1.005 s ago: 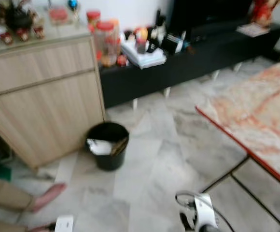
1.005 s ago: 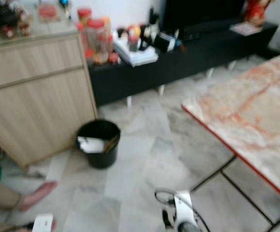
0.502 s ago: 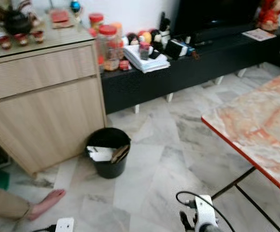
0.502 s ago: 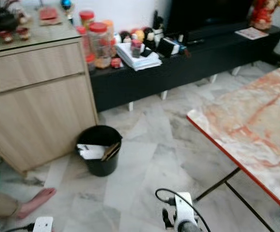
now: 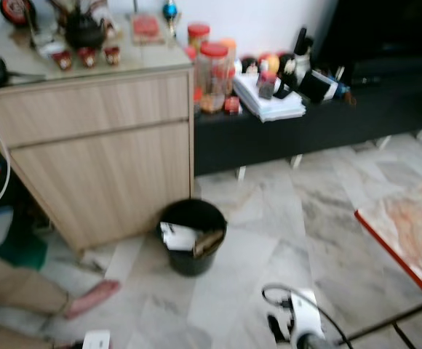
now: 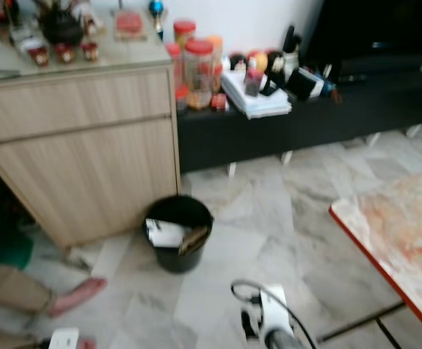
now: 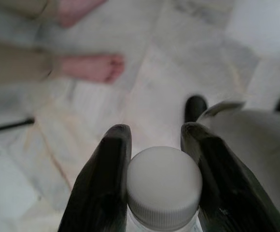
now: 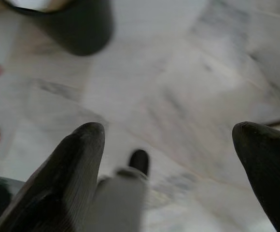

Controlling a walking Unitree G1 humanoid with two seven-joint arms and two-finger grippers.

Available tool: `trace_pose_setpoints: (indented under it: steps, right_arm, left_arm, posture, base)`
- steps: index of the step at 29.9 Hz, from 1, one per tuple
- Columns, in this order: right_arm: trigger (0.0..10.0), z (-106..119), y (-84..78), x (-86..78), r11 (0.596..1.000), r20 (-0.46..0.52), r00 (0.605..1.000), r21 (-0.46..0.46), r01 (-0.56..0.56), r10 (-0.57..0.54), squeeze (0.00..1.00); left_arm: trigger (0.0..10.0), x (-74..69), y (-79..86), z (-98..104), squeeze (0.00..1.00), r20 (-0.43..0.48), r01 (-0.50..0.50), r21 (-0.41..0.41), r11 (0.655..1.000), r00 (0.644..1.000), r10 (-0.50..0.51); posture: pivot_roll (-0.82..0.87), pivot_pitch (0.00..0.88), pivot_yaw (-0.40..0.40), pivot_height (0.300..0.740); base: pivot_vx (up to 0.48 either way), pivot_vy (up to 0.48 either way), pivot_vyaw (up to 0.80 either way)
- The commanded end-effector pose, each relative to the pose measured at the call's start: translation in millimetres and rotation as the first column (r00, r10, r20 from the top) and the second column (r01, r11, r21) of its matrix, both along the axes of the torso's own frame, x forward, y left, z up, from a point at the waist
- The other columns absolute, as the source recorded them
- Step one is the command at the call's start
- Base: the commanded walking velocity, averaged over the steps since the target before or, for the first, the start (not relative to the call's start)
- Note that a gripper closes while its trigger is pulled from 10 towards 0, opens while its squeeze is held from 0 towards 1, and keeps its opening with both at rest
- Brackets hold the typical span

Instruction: Picking trash to rubbish bin

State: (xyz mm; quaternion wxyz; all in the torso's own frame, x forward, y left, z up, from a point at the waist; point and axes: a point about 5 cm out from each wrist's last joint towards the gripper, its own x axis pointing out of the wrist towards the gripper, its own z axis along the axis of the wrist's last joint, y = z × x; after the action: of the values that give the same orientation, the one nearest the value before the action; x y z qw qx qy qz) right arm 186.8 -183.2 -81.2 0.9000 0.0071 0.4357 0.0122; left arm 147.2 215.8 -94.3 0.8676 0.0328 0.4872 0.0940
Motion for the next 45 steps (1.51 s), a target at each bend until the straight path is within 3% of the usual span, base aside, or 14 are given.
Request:
trace_pose_setpoints:
  steps: [1,12,18,45]
  right_arm:
    - [10.0,1.1,-6.0,0.7,1.000,0.005,1.000,-0.005,0.021,-0.021,0.00]
    - [10.0,0.4,-3.4,0.1,1.000,-0.001,1.000,-0.012,0.002,-0.002,0.00]
    - [10.0,0.3,-2.8,0.1,1.000,-0.004,1.000,-0.020,-0.007,0.007,0.00]
    - [10.0,0.4,-3.1,0.3,1.000,0.002,1.000,-0.005,0.023,-0.023,0.00]
  left_arm:
    - [10.0,0.2,-6.1,-1.0,0.00,0.000,0.004,-0.018,1.000,1.000,-0.004]
    - [10.0,1.9,-3.8,0.0,0.00,0.003,0.008,-0.013,1.000,1.000,-0.008]
    - [10.0,2.4,-3.1,0.3,0.00,0.003,0.010,-0.012,1.000,1.000,-0.010]
    - [10.0,3.3,-4.4,0.3,0.00,0.004,0.011,-0.016,1.000,1.000,-0.011]
  posture:
    - [0.01,0.082,-0.056,0.740]
    - [0.01,0.078,-0.049,0.740]
    - [0.01,0.076,-0.045,0.740]
    - [0.01,0.073,-0.045,0.740]
  base:
    - [0.315,0.000,0.00]
    - [0.317,0.000,0.00]
    - [0.316,0.000,0.70]
    - [0.316,0.000,0.00]
